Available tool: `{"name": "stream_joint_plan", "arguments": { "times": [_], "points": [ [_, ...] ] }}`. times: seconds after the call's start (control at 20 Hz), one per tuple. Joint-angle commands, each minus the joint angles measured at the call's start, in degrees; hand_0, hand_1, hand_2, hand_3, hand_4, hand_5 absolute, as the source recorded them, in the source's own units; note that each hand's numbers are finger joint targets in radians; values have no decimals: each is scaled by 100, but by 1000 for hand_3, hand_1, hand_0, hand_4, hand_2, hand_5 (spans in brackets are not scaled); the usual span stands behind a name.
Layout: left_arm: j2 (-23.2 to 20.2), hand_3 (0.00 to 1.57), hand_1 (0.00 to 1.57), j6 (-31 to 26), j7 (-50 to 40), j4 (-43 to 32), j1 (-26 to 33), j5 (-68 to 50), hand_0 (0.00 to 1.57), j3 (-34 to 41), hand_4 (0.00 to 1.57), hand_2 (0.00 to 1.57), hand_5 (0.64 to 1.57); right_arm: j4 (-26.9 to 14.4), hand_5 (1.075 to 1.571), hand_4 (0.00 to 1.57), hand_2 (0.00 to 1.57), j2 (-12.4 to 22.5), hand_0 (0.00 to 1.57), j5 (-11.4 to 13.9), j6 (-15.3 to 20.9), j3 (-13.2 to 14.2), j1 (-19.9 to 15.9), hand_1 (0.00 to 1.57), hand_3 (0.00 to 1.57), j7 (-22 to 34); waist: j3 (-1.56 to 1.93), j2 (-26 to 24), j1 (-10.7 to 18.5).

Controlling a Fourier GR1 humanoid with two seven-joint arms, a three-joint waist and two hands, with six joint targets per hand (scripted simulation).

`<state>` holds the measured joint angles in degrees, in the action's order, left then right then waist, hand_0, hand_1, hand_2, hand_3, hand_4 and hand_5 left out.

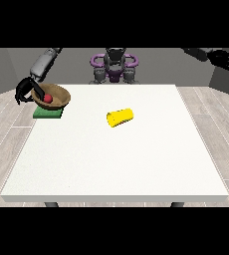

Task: Pick the cup and pour the ball into the bowl, then pick the bowl and place it on the pad

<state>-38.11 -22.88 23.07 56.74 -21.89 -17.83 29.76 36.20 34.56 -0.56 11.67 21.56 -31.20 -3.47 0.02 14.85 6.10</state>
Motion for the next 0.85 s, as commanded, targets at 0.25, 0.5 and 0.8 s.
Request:
{"name": "stream_joint_plan", "arguments": {
  "times": [0.25,0.5,0.8],
  "points": [
    [-115,0,0,-158,110,-81,56,-86,0,51,1180,0,1551,-515,1460,0,425,227,0,-122,-474,80,-278,0,649,62,1,55,62],
    [562,0,0,383,-895,719,-6,190,0,-732,1007,0,1569,-664,1361,0,0,288,0,133,-482,-201,-380,0,0,704,8,-953,-45],
    [1305,0,0,812,-1210,640,480,575,0,-1268,902,0,1559,-147,1434,476,0,-130,0,4,-1018,-473,-764,0,0,1174,-12,-2345,-255]
  ]
}}
